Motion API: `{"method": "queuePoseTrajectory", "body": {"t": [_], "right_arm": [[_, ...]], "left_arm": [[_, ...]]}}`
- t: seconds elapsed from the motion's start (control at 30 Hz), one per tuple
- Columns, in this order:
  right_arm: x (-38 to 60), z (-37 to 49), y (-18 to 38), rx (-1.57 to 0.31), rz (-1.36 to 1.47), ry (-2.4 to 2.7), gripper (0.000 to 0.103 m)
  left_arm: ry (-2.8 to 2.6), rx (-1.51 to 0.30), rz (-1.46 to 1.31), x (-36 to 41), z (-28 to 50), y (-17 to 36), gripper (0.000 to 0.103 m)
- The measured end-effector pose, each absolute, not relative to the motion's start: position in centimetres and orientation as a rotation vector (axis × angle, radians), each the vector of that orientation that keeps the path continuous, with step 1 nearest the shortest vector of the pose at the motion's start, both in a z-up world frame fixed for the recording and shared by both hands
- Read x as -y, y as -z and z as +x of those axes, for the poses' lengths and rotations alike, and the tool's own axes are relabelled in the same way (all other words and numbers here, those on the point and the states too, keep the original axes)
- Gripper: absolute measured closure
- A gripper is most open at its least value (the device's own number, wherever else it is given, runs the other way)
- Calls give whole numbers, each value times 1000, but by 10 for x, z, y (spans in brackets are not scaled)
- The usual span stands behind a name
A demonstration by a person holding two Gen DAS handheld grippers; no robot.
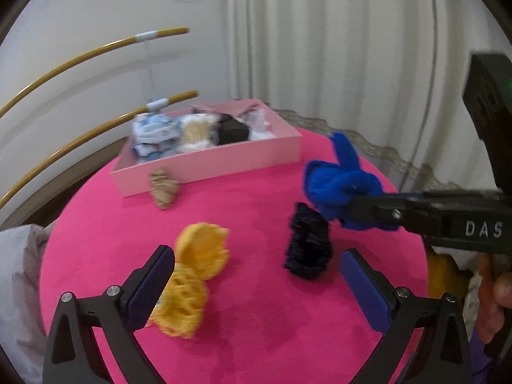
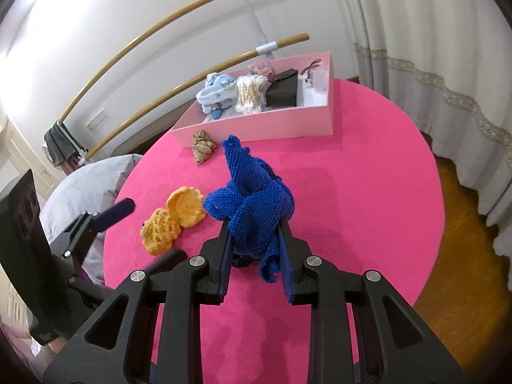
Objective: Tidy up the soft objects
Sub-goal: 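Open the left tool to set the yellow toy down while the right tool holds the blue item, then grasp and lift the dark knit scrunchie with the left tool while the right tool holds the blue item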
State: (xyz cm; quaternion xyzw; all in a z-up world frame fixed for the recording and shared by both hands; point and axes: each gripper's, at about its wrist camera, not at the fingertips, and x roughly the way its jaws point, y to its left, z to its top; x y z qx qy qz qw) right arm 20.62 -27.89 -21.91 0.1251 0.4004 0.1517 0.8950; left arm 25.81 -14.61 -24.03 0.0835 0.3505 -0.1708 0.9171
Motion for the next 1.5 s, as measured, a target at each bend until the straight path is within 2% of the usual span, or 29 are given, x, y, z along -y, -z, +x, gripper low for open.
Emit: {"method": "queuePoseTrajectory", "body": {"t": [0.2, 0.3, 0.37, 0.4, 0.47, 0.5, 0.53, 0.57, 0.73, 1.5], "right_arm": [[285, 206, 220, -831, 267, -307, 79], [286, 208, 221, -834, 268, -305, 79], [286, 209, 221, -837, 266, -307, 79], [286, 209, 222, -839, 265, -309, 79], [284, 209, 222, -842, 261, -313, 79], [284, 209, 223, -843, 260, -316, 79], [283, 209, 223, -843, 258, -316, 80], [282, 209, 223, -842, 255, -316, 80], [284, 208, 219, -821, 253, -297, 81], [304, 211, 179, -708, 254, -205, 81]], "left_arm": [[414, -773, 207, 166, 280, 263, 1], [431, -802, 201, 172, 295, 274, 10], [446, -837, 194, 175, 305, 282, 31], [454, -863, 184, 176, 311, 286, 37], [464, -893, 158, 175, 321, 291, 58], [480, -906, 135, 173, 326, 292, 64], [490, -911, 121, 173, 331, 294, 77], [500, -914, 107, 172, 334, 294, 86], [497, -925, 48, 156, 342, 292, 92], [407, -833, -1, 103, 316, 244, 93]]}}
